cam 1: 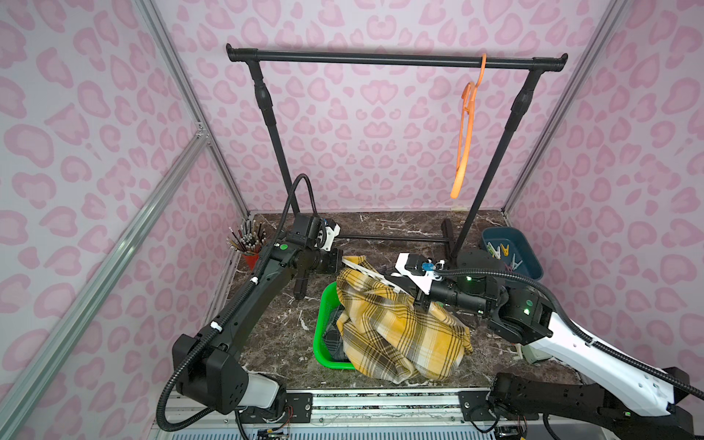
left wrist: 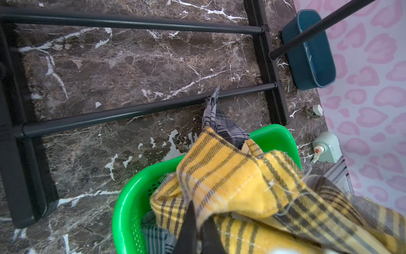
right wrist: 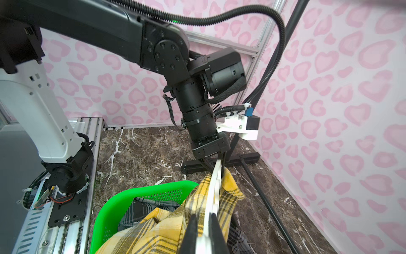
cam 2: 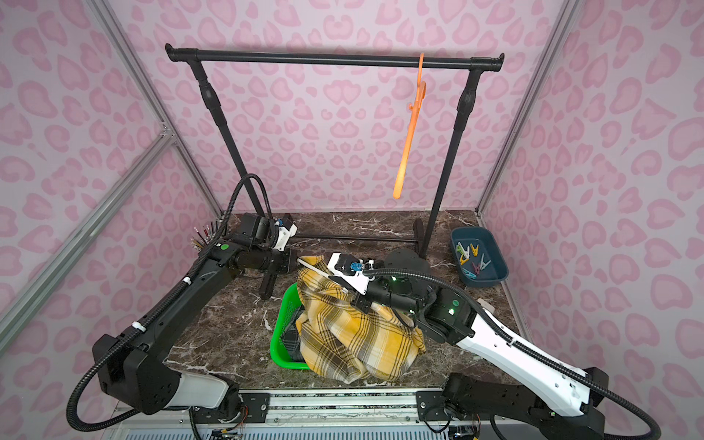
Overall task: Remove the clothespins securing long-sleeve shirts to the hanger
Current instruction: Remove the long-sleeve shirt from the hanger.
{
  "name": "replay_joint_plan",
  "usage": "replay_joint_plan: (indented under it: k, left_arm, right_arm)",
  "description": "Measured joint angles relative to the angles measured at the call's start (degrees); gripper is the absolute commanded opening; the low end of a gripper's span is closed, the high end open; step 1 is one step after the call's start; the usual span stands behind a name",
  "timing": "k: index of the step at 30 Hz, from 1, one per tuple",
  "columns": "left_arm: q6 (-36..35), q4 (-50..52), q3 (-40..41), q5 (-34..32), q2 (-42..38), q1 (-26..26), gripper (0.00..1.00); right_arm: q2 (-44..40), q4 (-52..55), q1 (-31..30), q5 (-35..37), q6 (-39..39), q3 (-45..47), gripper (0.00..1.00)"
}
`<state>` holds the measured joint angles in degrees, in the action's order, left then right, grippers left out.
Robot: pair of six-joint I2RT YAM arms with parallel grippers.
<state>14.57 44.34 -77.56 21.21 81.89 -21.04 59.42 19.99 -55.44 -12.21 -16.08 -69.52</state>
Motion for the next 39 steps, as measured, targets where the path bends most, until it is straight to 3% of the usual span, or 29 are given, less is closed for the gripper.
replay_joint_plan:
  k: [10, 11, 12, 13, 14, 16, 21, 26, 31, 34, 39]
  left_arm:
    - [0.46, -3.69, 5.66, 3.26, -2.75, 0.59, 0.03]
    - [0.57, -4.63, 6.99, 3.56, -3.85, 0.83, 0.09]
    - [0.90, -5.66, 8.44, 4.11, -5.07, 1.25, 0.23]
    - [1.25, -6.93, 10.16, 4.85, -6.62, 1.81, 0.48]
    - [2.05, -8.94, 12.41, 5.81, -8.66, 2.67, 0.58]
    - [4.13, -13.09, 16.96, 7.63, -13.00, 4.72, 0.72]
    - [9.64, -26.27, 25.05, 15.15, -22.86, 10.51, 0.89]
    - [9.84, -36.65, 23.23, 23.32, -25.81, 11.08, 0.90]
    - [-0.81, -35.39, 12.07, 27.52, -24.68, 10.78, 0.90]
    - [-8.04, -31.80, 7.13, 26.75, -23.96, 9.05, 0.88]
    - [-19.43, -23.28, 4.90, 17.11, -22.23, 2.75, 0.88]
  right_arm:
    - [-0.44, -4.81, 3.54, 0.83, 2.43, 2.01, 0.00]
    - [0.17, -5.53, 3.93, 0.72, 2.58, 2.29, 0.00]
    - [0.57, -5.68, 4.26, 0.61, 2.97, 2.43, 0.00]
    - [0.94, -5.97, 4.76, 0.59, 3.10, 2.58, 0.00]
    - [1.16, -6.23, 5.31, 0.48, 3.43, 2.58, 0.00]
    - [1.16, -7.17, 6.47, -0.26, 3.87, 2.64, 0.00]
    - [0.52, -10.69, 10.19, -4.37, 6.40, 3.21, 0.00]
    - [2.82, -12.76, 14.10, -11.98, 8.70, 1.60, 0.00]
    - [5.88, -12.79, 16.61, -20.24, 10.10, -1.11, 0.00]
    - [6.75, -12.72, 16.72, -22.80, 10.08, -1.97, 0.00]
    - [9.03, -11.45, 16.87, -26.23, 10.01, -4.72, 0.00]
